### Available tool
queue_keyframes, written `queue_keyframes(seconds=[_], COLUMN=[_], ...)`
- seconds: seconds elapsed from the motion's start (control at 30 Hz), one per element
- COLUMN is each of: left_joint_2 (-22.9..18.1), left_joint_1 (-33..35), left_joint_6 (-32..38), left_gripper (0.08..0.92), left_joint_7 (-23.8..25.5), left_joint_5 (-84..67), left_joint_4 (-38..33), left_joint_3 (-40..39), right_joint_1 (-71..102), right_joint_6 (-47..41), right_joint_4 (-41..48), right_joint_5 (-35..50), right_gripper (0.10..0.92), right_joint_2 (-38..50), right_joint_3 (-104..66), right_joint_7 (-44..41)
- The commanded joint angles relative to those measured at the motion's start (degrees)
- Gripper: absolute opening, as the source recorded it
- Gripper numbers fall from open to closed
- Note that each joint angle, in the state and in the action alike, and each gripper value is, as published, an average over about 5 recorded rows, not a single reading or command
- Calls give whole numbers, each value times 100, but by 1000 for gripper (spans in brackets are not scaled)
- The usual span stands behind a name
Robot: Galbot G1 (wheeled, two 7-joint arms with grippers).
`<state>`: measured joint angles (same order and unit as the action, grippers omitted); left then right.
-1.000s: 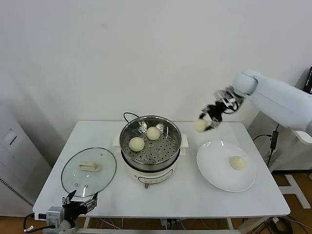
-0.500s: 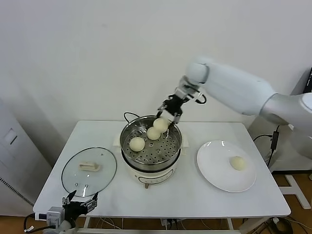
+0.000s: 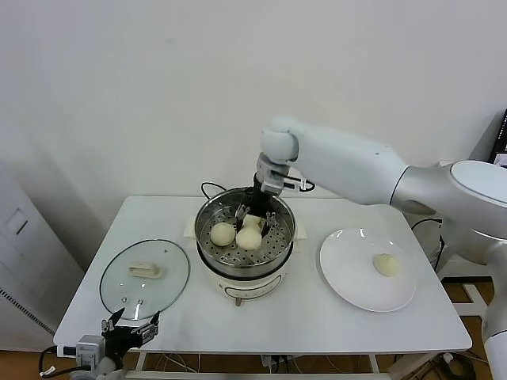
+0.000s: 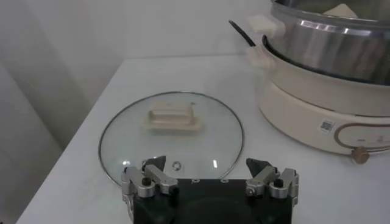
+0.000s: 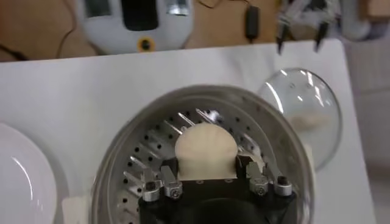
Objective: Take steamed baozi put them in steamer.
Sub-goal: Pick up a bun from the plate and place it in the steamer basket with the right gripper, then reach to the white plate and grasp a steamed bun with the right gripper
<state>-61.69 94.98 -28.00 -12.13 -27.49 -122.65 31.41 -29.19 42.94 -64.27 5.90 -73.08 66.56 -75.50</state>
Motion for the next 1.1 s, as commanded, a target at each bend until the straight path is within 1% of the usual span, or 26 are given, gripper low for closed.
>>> queue_keyframes(seconds=[0.03, 0.3, 0.37, 0.47, 0.57, 0.67, 0.73, 0.83, 0.97, 1.1], left_joint_2=[-2, 12, 19, 23, 21, 17, 19, 30, 43, 58], left_joint_1=[-7, -11, -12, -19, -32, -43, -45, -44, -27, -27], left_joint_6=[2, 6, 8, 7, 6, 5, 6, 11, 17, 16], left_gripper=[823, 823, 823, 823, 823, 823, 823, 823, 823, 823], left_joint_7=[2, 3, 3, 3, 4, 4, 4, 3, 1, -1], left_joint_5=[-1, -16, -22, -27, -28, -29, -31, -36, -45, -57], left_joint_4=[15, 19, 20, 23, 33, 43, 48, 53, 43, 40], left_joint_3=[-10, -1, 1, -3, -14, -19, -17, -8, 9, 16], right_joint_1=[331, 621, 681, 744, 767, 695, 539, 177, -298, -674], right_joint_6=[211, 213, 225, 239, 247, 233, 165, -152, -912, -1693], right_joint_4=[-275, -11, 0, -11, -22, -22, 22, 184, 611, 1137], right_joint_5=[-745, -1221, -1302, -1385, -1445, -1446, -1341, -956, -255, 461], right_gripper=[568, 568, 580, 639, 725, 794, 815, 822, 823, 823], right_joint_2=[-198, -330, -333, -328, -323, -284, -199, 47, 526, 1036], right_joint_3=[-41, -208, -242, -277, -332, -414, -492, -556, -406, -22], right_joint_7=[-76, -34, -5, 43, 96, 120, 127, 166, 231, 122])
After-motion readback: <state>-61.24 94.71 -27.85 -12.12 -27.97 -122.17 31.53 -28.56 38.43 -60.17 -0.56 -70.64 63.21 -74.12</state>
